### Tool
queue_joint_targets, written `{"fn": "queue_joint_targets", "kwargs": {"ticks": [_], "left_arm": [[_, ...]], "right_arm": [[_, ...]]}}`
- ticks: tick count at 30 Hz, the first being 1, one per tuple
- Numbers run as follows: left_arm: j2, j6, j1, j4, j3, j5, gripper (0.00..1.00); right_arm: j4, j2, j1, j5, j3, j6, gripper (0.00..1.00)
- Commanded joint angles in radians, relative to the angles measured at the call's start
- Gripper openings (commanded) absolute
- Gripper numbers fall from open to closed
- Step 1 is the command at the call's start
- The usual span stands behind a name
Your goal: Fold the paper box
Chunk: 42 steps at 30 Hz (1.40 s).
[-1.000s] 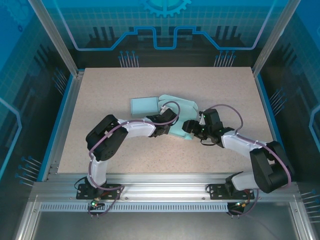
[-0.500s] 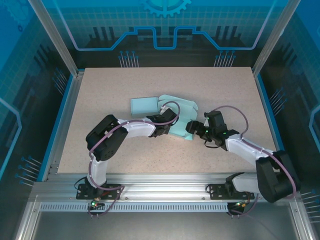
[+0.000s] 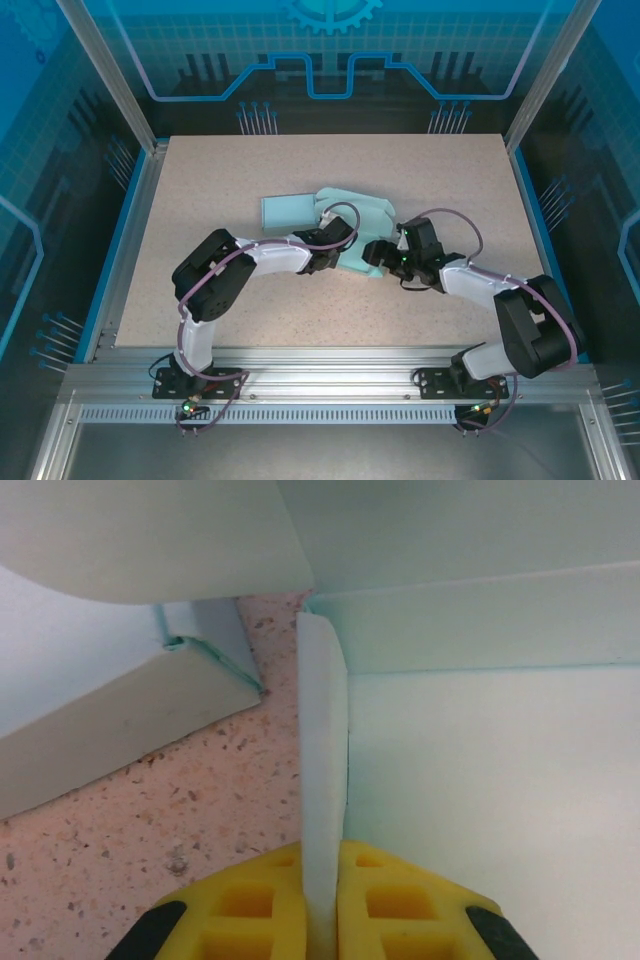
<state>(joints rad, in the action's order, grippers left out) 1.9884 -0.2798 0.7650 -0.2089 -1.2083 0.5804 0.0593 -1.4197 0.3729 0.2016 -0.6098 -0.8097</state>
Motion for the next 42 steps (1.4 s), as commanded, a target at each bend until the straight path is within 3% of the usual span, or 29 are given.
{"fn": "queue_joint_targets", "kwargs": {"ticks": [1, 6, 12, 21, 28, 36, 42], "left_arm": [[0.059, 0.022, 0.003, -0.104, 0.006, 0.041, 0.06], [0.059, 0.023, 0.004, -0.105, 0.001, 0.041, 0.06], [0.059, 0.023, 0.006, -0.104, 0.001, 0.041, 0.06], [0.062, 0.024, 0.007, -0.110, -0.003, 0.041, 0.06], [0.064, 0.017, 0.008, -0.117, -0.014, 0.041, 0.06], [0.071, 0.016, 0.014, -0.123, -0.027, 0.038, 0.06], [0.073, 0.016, 0.013, -0.129, -0.022, 0.047, 0.06]], "right_arm": [[0.038, 0.014, 0.027, 0.018, -0.041, 0.018, 0.82], [0.045, -0.010, 0.031, 0.010, -0.051, 0.017, 0.80], [0.075, -0.052, 0.032, 0.012, -0.060, 0.020, 0.71], [0.071, -0.032, 0.058, 0.007, -0.070, 0.035, 0.76], [0.053, 0.018, 0.069, -0.033, -0.059, 0.041, 0.69], [0.094, -0.063, 0.070, -0.027, -0.081, 0.032, 0.65], [-0.048, -0.052, 0.049, -0.107, -0.155, 0.109, 0.66]]}}
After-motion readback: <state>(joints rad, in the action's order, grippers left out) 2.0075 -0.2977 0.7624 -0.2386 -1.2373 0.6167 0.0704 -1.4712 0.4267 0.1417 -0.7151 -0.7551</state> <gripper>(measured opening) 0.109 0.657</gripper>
